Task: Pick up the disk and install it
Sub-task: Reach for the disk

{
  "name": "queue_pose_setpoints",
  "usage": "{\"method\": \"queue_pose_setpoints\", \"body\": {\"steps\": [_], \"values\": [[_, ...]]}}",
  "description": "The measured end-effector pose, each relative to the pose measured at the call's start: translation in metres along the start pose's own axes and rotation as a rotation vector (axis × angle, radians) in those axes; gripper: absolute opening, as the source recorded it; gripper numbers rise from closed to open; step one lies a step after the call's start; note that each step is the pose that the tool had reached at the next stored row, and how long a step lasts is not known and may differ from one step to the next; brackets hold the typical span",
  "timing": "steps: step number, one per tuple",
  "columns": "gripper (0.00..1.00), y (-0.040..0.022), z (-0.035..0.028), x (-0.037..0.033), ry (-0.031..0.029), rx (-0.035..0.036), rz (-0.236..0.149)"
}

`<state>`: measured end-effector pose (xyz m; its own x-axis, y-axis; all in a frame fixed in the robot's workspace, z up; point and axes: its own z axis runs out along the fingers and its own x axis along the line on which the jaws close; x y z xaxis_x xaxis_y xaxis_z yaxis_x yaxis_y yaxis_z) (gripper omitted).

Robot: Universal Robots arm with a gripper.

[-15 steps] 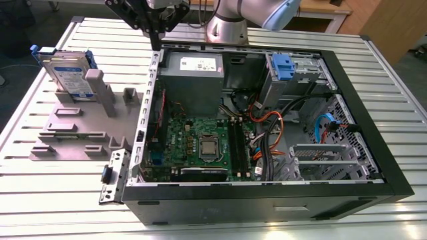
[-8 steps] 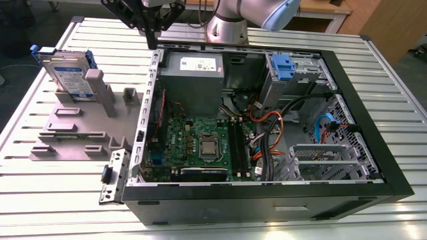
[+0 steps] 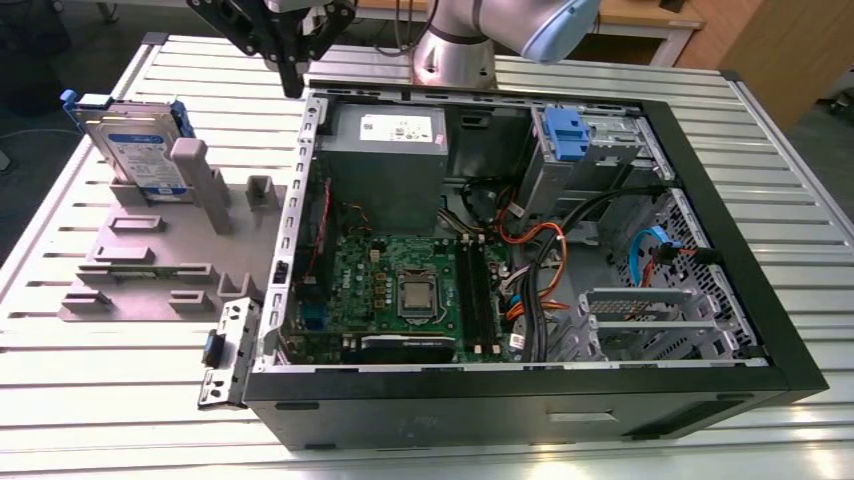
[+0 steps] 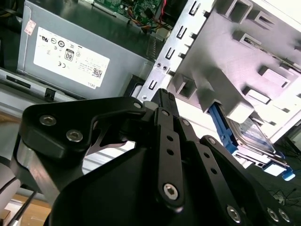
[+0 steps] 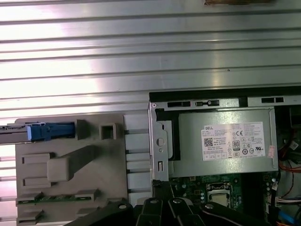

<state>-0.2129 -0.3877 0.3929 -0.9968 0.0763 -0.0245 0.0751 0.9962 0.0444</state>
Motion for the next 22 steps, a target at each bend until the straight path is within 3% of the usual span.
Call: {"method": "queue_pose_setpoints", "body": {"steps": [22], "values": [[0.11,0.0007,-0.0001,0.0188,0.0001,0.0000,0.000]]}}
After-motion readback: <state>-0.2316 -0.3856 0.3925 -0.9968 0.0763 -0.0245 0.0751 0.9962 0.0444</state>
